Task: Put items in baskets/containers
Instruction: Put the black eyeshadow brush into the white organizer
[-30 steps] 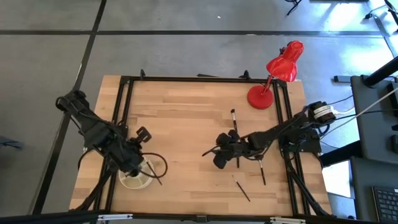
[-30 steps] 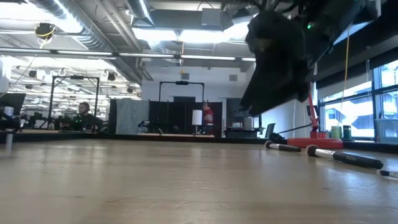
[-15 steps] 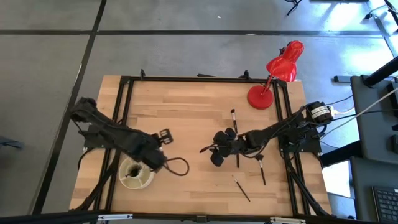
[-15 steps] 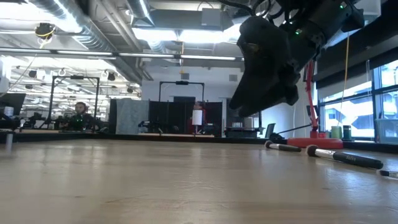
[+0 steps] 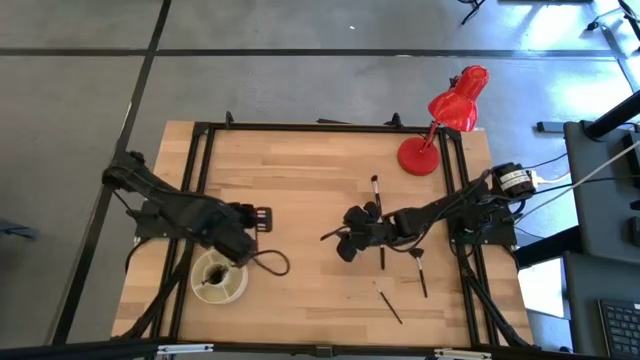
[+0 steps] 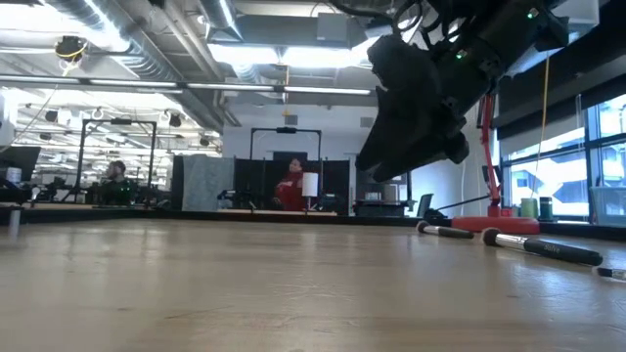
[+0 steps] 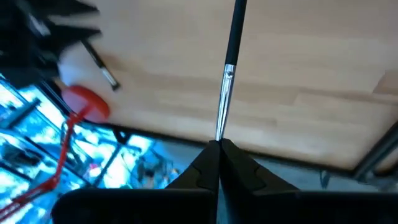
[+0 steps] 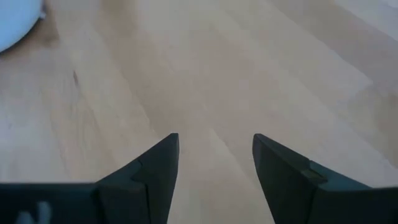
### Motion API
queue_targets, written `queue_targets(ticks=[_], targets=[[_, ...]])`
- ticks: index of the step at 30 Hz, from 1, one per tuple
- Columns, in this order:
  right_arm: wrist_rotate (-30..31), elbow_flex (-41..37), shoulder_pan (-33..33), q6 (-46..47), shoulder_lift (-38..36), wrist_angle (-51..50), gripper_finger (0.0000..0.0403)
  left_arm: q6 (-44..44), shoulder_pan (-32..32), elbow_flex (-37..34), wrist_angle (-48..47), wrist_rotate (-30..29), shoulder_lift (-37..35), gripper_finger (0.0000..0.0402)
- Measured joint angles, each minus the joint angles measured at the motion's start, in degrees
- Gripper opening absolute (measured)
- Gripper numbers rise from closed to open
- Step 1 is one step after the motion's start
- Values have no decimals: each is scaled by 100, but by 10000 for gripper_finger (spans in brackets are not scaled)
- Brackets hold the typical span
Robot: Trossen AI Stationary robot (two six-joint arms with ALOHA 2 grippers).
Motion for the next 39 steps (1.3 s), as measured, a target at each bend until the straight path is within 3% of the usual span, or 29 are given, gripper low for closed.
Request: queue_targets(ticks=[8,20,31,39], targets=[[290,0,-77,565,-2,2,204,-1252,-878,0,-1,623,-687,6],[854,0,-114,1298,-4,50,204,-1770,-2056,-5,3,1033,-992,10],[960,0,-112,1310,-7,219,204,-637,-2598,-1316,-5,61,-979,4],[948,0,-112,1182,-7,168,204,-435,-2631,-1416,3,-174,-979,4]])
